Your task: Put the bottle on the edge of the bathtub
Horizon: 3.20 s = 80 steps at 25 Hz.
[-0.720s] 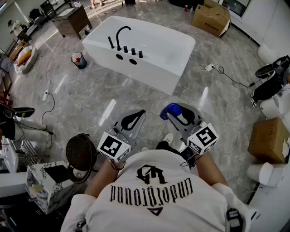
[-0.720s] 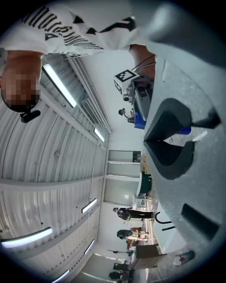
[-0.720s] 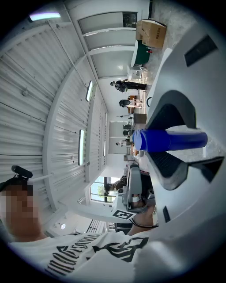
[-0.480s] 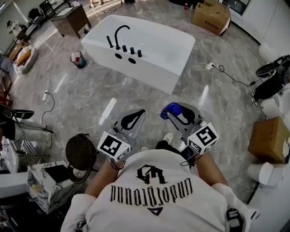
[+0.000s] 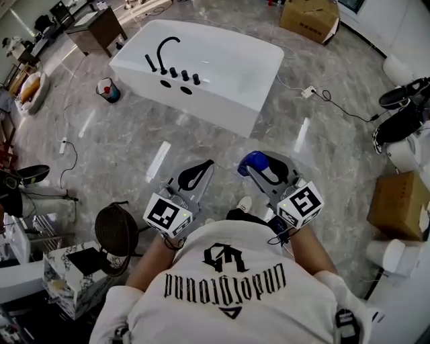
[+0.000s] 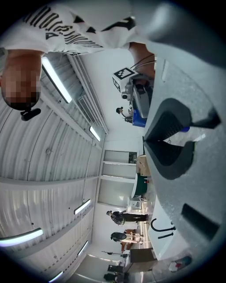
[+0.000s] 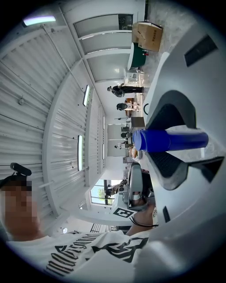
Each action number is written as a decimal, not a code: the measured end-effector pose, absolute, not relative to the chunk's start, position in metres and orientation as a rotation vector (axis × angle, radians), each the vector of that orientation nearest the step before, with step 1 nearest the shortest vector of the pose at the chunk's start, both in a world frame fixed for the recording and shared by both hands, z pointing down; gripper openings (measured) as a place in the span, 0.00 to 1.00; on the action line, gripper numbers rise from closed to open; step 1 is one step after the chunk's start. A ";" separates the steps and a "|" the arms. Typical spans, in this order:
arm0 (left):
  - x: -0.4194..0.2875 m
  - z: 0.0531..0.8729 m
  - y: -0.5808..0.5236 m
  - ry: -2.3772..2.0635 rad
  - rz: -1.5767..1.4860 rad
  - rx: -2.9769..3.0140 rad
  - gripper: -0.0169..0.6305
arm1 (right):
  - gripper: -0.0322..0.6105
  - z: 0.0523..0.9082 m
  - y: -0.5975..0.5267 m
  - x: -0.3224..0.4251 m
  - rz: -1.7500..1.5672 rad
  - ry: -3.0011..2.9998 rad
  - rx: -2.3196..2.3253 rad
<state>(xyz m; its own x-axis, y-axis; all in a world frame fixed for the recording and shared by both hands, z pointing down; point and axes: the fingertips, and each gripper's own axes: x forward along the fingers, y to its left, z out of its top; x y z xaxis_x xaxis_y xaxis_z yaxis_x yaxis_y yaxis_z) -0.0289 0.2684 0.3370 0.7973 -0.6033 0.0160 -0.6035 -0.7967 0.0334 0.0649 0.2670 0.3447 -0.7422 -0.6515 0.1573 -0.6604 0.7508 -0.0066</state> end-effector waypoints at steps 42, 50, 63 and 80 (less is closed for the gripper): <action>0.010 0.349 0.022 -0.961 -0.009 2.923 0.05 | 0.29 0.345 0.040 0.130 0.105 -2.752 1.130; -0.035 0.341 -0.025 -0.937 -0.012 2.942 0.05 | 0.29 0.336 -0.018 0.086 0.082 -2.742 1.143; -0.063 0.353 -0.059 -1.003 0.024 2.894 0.05 | 0.29 0.336 -0.070 0.061 0.073 -2.766 1.077; -0.044 0.371 -0.128 -1.110 0.062 2.798 0.05 | 0.29 0.366 -0.148 0.073 0.132 -2.762 0.936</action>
